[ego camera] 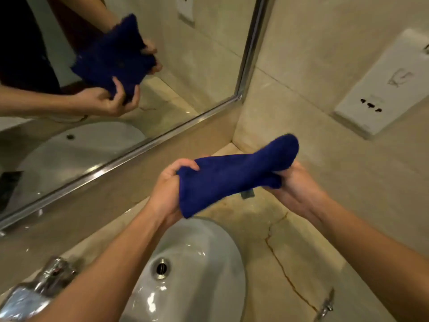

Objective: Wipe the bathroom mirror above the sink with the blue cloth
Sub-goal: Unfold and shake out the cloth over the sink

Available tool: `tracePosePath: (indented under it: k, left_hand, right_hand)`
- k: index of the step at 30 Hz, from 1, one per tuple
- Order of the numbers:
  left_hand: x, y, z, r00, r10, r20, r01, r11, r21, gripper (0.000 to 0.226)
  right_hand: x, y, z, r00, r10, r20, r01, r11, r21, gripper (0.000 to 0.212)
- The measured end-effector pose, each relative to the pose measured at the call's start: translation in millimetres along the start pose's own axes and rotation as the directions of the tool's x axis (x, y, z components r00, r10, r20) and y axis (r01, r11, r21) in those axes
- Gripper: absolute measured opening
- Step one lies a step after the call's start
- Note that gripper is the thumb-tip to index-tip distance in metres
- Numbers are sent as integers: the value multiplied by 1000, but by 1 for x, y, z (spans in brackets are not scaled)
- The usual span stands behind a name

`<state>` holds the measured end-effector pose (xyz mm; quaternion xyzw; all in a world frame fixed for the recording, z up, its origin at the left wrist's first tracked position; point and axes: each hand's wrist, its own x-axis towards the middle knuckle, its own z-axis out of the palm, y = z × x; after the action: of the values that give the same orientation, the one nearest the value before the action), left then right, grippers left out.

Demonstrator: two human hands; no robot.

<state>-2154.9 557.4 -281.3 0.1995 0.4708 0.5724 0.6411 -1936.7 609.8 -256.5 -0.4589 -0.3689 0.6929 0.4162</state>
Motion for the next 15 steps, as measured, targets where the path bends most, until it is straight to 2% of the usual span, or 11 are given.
tracePosePath:
  k: [2,4,6,8,10,11,12,13,15]
  left_hand:
    - [7,-11,-4,1000,5,-19,-3,995,101,35]
    - [15,-25,-11,1000,0,-29,5,985,171,45]
    - [24,-37,-17,999,-41,-36,48,976,213,52]
    - [32,-45,-24,993,-116,-15,117,981,157,46]
    - [38,-53,-31,985,-167,43,166,986,25,34]
    - [38,-56,-32,983,-174,58,175,985,-11,33]
    - [41,-62,-33,984,-178,30,178,984,13,32]
    - [45,-69,-32,984,-175,-17,176,981,78,29]
    - [58,-86,-30,981,-138,-135,164,965,205,19]
  right_hand:
    - [9,13,-8,999,27,-24,-29,997,-71,39]
    - [19,32,-17,997,80,-15,-80,996,-49,50]
    - [30,52,-27,986,167,-32,-167,986,-3,42]
    - [39,66,-36,959,276,-56,-270,958,102,27]
    - [44,77,-47,935,353,-38,-332,907,258,28]
    - [47,79,-49,930,366,-44,-342,902,263,30]
    - [50,84,-49,926,370,-78,-350,916,194,32]
    - [56,90,-49,925,358,-131,-356,934,38,32]
    - [70,95,-46,926,297,-234,-357,890,-285,28]
